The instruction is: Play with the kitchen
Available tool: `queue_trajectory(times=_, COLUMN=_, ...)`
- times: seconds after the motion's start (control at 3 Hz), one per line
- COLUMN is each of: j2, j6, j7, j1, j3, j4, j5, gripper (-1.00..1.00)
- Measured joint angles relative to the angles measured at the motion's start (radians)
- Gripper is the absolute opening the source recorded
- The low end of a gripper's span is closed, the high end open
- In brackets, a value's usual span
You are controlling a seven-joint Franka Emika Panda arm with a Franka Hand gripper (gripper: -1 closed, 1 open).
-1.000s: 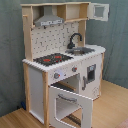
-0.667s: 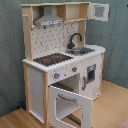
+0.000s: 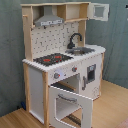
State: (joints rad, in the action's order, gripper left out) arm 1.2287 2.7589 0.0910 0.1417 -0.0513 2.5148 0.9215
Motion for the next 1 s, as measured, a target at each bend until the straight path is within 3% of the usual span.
queue_trajectory(times=0.33, j2=-0.033, j6=0.072, j7=-0.030, j1=0.000, j3=0.038, j4=0.048, j5=0.000, gripper=-1.00)
queue_trajectory(times=1.0, j2=-0.196, j6=0.194, j7=-0.029, j1=0.000, j3=0.022, j4=0.033, j5=0.000, gripper=-1.00)
